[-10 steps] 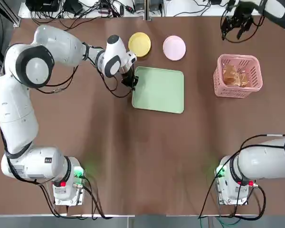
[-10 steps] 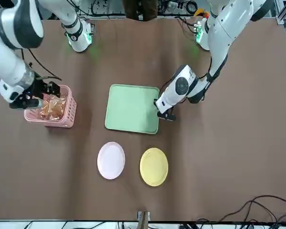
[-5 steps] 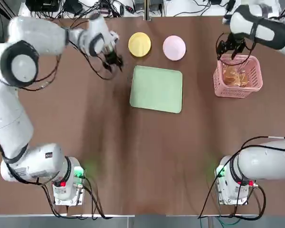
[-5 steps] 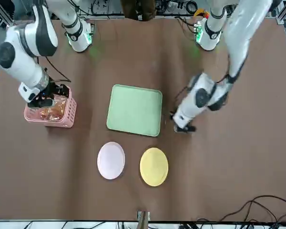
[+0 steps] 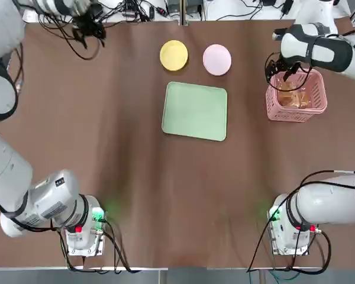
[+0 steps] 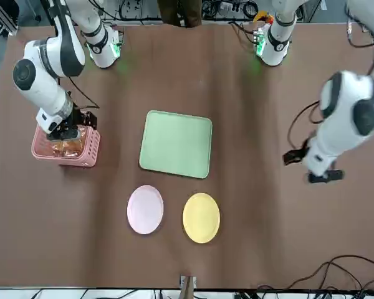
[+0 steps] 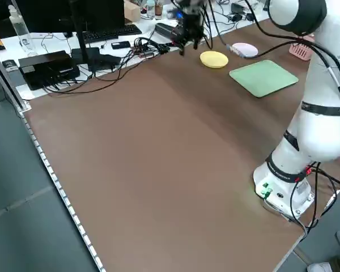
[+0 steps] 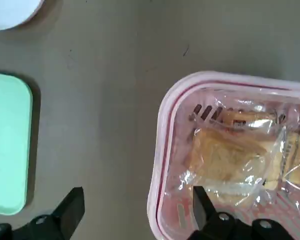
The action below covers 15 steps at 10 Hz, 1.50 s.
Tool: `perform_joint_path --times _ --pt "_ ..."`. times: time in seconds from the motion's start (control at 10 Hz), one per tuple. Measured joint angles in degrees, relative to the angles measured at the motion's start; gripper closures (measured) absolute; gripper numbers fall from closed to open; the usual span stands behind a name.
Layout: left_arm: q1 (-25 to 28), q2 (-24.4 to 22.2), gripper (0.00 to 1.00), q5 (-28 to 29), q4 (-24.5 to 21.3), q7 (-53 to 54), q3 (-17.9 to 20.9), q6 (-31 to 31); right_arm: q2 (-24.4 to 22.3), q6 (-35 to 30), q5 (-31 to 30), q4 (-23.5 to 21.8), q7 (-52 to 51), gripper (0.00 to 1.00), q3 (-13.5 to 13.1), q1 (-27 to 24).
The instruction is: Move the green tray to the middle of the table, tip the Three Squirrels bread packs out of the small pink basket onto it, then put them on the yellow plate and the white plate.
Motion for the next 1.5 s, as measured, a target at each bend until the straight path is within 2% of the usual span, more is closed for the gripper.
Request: perform_joint_path --times 0.2,0.4,0.9,1.2,1.5 --pt "3.2 -0.4 0.00 0.0 10.5 5.2 0.0 -8.3 0.3 2.9 0.0 -2.3 0.0 0.04 -0.1 0.0" --pt "3.4 -0.6 0.00 0.0 15.4 6.2 -0.1 -10.5 1.8 4.6 0.0 -3.0 0.0 0.04 -0.1 0.0" --pt "4.2 -3.8 0.00 -0.2 15.9 8.1 -0.5 -13.1 6.0 7.5 0.0 -3.1 0.0 0.04 0.0 0.1" --pt "4.8 -7.0 0.00 -3.9 14.9 8.6 -0.7 -14.6 7.1 8.2 0.0 -3.1 0.0 0.04 0.1 0.5" --pt "5.0 -7.2 0.00 -4.5 14.5 8.6 -0.6 -14.6 9.3 9.8 0.0 -3.1 0.0 0.05 -0.1 0.5"
